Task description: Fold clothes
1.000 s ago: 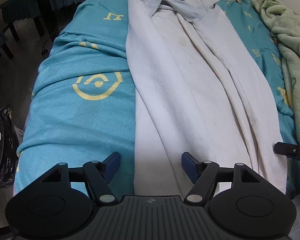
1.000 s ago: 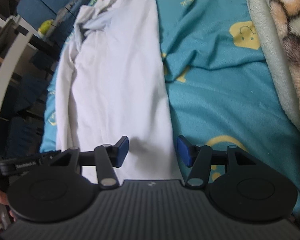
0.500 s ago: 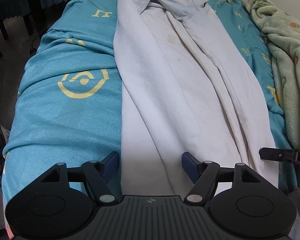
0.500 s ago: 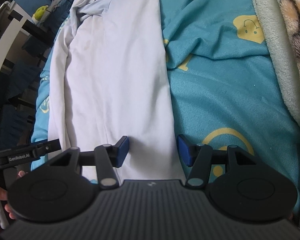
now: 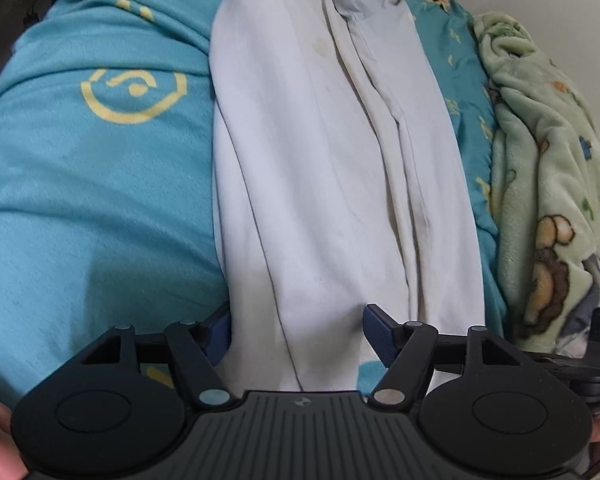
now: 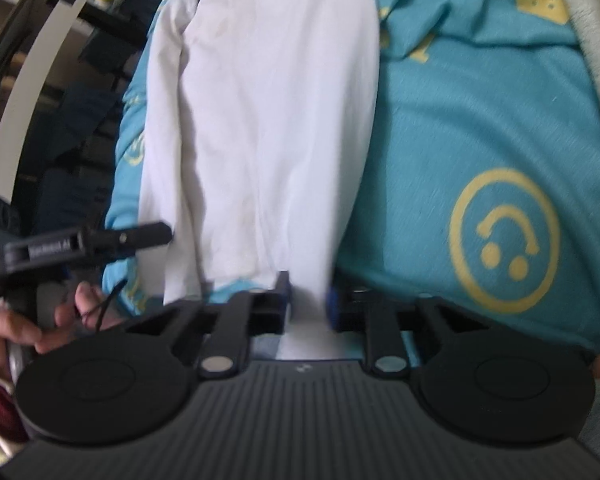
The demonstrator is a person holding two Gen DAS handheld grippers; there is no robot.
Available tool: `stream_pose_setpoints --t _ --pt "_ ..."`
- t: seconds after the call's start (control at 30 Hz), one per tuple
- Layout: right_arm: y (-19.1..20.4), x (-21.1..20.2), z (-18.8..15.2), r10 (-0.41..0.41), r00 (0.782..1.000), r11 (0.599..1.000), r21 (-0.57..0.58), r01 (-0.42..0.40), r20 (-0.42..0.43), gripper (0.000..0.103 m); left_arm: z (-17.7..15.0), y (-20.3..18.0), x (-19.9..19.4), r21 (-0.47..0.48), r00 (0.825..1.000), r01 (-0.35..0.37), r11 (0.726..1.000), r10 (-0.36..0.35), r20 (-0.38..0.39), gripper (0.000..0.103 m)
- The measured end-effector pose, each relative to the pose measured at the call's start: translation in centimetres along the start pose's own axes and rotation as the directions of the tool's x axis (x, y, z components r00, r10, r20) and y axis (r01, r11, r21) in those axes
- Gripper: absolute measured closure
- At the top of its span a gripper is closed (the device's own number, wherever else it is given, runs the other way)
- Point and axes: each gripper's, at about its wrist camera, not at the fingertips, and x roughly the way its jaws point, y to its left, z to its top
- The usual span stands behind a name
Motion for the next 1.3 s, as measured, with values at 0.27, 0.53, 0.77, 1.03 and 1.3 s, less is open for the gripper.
stream_pose_setpoints --t 0.27,0.53,0.77,1.03,1.3 --pt "0.5 -1.6 0.4 0.026 0.996 1.0 0.006 -0.027 0.09 0.094 -0.5 0.1 -0.3 -0.018 1.0 -0.025 1.0 0.025 -0.001 0.097" --pt "0.5 -6.7 0.7 0.13 0.967 0.991 0.01 -0.135 0.218 0.095 -1.2 0.4 -7.6 -0.08 0.983 0.123 0.989 -0.11 0.146 0.099" --pt "3.3 -12.2 -1.0 0.215 0.924 0.977 -0.074 -0.201 0.316 0.095 -2.3 -0.2 -17.1 -0.064 0.942 0.213 0.975 -0.187 0.279 0.099" --pt "3.8 -16.8 -9.1 0.252 0.906 0.967 -0.126 -0.221 0.341 0.095 -11.1 -2.3 -21.2 -0.018 0.932 0.237 0.971 -0.222 0.288 0.099" --pt "2.4 -18.3 -12.4 0.261 0.894 0.965 -0.089 -0.246 0.364 0.095 -17.5 -3.0 -22.7 -0.005 0.917 0.274 0.962 -0.26 0.304 0.099"
